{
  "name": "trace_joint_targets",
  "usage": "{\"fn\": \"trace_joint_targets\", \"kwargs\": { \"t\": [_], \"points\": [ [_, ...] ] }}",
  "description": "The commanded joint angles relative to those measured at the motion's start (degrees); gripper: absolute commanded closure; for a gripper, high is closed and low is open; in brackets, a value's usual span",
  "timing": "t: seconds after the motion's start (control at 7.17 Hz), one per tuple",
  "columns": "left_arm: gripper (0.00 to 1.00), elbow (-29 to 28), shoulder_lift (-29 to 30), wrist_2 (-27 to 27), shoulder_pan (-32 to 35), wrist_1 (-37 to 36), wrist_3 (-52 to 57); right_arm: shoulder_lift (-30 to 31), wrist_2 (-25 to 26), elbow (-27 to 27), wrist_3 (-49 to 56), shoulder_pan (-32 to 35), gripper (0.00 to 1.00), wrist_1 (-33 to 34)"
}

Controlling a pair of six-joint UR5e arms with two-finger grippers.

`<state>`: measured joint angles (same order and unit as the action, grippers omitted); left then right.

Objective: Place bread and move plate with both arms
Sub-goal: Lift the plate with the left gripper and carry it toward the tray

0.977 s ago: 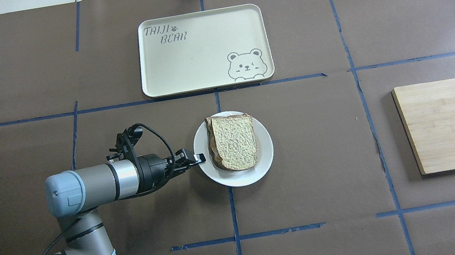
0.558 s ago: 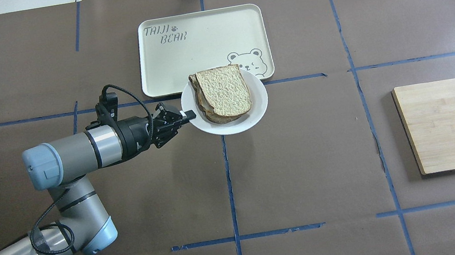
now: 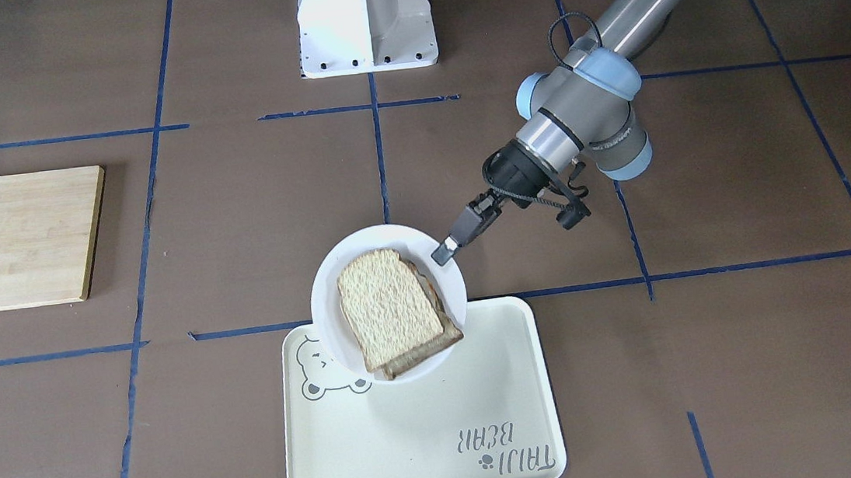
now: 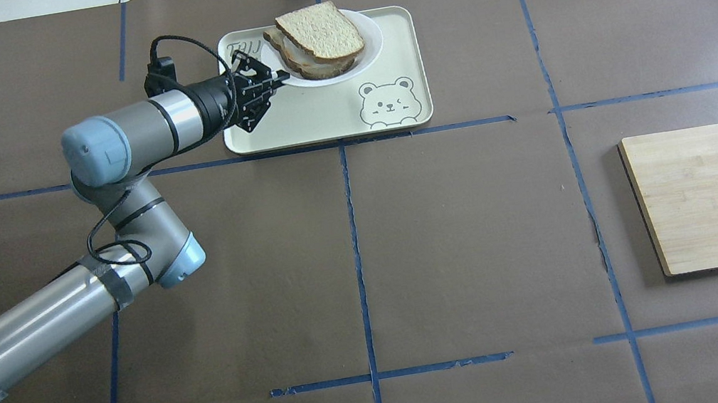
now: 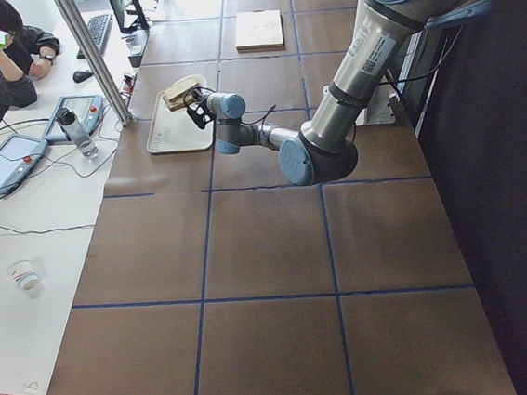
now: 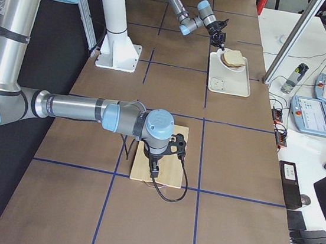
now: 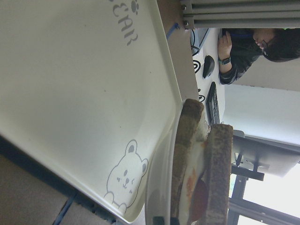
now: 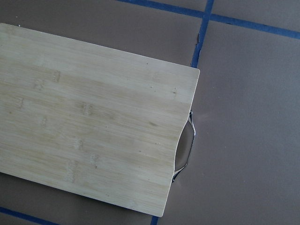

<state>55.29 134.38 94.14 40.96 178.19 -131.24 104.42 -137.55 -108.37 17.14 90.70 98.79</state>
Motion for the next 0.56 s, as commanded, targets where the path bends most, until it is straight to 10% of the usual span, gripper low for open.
{"fn": "trace_joint_targets", "kwargs": {
  "t": [0.0,0.42],
  "points": [
    [1.0,-10.6,5.2,0.0,3.5,0.0,-3.1,0.0,0.0,0.0,0.0,0.0,0.0,0.0],
    [1.0,-13.5,8.6,0.0,2.9,0.2,-3.1,0.0,0.0,-0.1,0.0,0.0,0.0,0.0]
  ]
}}
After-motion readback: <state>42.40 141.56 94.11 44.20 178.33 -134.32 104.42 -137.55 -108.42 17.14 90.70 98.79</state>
